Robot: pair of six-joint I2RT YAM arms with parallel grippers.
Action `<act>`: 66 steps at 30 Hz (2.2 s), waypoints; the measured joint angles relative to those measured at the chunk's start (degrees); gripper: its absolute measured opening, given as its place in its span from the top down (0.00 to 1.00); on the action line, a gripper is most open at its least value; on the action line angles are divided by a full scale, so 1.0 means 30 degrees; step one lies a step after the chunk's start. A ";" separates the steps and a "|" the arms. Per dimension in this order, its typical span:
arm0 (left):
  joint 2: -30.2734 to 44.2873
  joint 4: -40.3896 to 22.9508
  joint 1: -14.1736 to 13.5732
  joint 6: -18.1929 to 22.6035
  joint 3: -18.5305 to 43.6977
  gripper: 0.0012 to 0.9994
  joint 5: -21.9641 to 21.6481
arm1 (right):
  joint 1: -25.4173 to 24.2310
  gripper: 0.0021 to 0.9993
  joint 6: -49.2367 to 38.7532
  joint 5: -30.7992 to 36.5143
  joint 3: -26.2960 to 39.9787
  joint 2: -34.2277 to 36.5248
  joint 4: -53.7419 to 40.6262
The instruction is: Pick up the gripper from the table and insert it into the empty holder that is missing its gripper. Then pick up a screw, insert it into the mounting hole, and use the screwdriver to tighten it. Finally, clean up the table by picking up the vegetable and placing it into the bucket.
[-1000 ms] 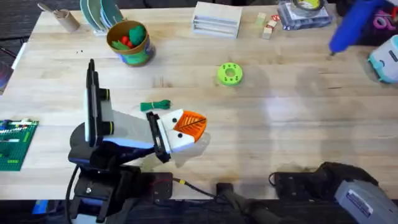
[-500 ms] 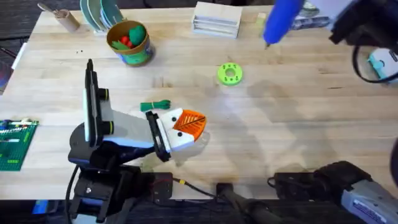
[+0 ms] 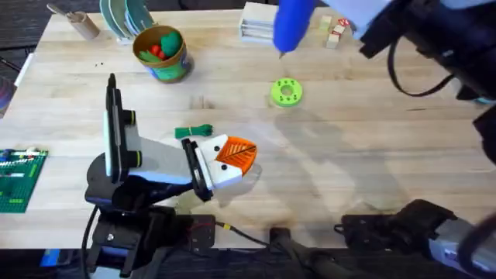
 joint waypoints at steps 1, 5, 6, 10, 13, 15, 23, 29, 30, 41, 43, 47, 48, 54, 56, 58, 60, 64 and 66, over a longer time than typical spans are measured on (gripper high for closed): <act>-0.0001 0.0005 0.0000 0.0000 0.0000 0.98 0.0000 | 0.0359 0.86 0.0000 0.0000 -0.0007 0.0047 0.0236; 0.0006 0.0001 0.0000 0.0000 0.0000 0.98 0.0000 | 0.1661 0.87 0.0000 0.0000 -0.0007 0.0152 0.0681; 0.0002 0.0002 0.0000 0.0000 0.0000 0.98 0.0000 | 0.2009 0.87 0.0000 -0.0015 -0.0007 0.0196 0.0703; -0.0001 0.0006 0.0000 0.0000 0.0000 0.98 0.0000 | 0.3229 0.87 0.0000 -0.0523 -0.0007 0.0535 0.0818; 0.0004 0.0004 0.0000 0.0000 0.0000 0.98 0.0000 | 0.4038 0.87 0.0000 -0.1199 -0.0040 0.0904 0.1275; -0.0001 -0.0001 0.0000 0.0000 0.0000 0.98 0.0000 | 0.4565 0.87 0.0000 -0.1522 -0.0243 0.1141 0.1986; -0.0001 0.0006 0.0000 0.0000 0.0000 0.98 0.0000 | 0.6348 0.88 0.0364 -0.1996 -0.1693 0.2482 0.4692; 0.0001 0.0001 0.0000 0.0000 0.0000 0.98 0.0000 | 0.6769 0.88 0.0503 -0.1989 -0.1770 0.2664 0.4706; 0.0003 -0.0001 0.0000 0.0000 0.0000 0.98 0.0000 | 0.6853 0.89 0.0562 -0.1992 -0.1770 0.2669 0.4709; -0.0001 0.0006 0.0000 0.0000 0.0000 0.98 0.0000 | 0.7180 0.89 0.0928 -0.1968 -0.2310 0.2882 0.4765; -0.0001 0.0001 0.0000 0.0000 0.0000 0.98 0.0000 | 0.7180 0.89 0.1025 -0.1974 -0.2324 0.3029 0.4779; -0.0001 -0.0001 0.0000 0.0000 0.0000 0.98 0.0000 | 0.7180 0.89 0.1100 -0.1974 -0.2338 0.3583 0.4952; -0.0001 0.0006 0.0000 0.0000 0.0000 0.98 0.0000 | 0.7181 0.89 0.1146 -0.1974 -0.2341 0.3711 0.5038; -0.0001 -0.0001 0.0000 0.0000 0.0000 0.98 0.0000 | 0.7223 0.90 0.1311 -0.1974 -0.2346 0.4002 0.5231; 0.0004 -0.0001 0.0000 0.0000 0.0000 0.98 0.0000 | 0.7231 0.90 0.1348 -0.1974 -0.2346 0.4002 0.5224; 0.0004 0.0006 0.0000 0.0000 0.0000 0.98 0.0000 | 0.7231 0.90 0.1355 -0.1974 -0.2346 0.4002 0.5202; -0.0001 -0.0001 0.0000 0.0000 0.0000 0.98 0.0000 | 0.7231 0.90 0.1355 -0.1974 -0.2346 0.4002 0.5202; -0.0001 0.0005 0.0000 0.0000 0.0000 0.98 0.0000 | 0.7231 0.90 0.1355 -0.1909 -0.2346 0.4002 0.5073; -0.0001 0.0002 0.0000 0.0000 0.0000 0.98 0.0000 | 0.7231 0.90 0.1348 -0.1887 -0.2346 0.4002 0.4936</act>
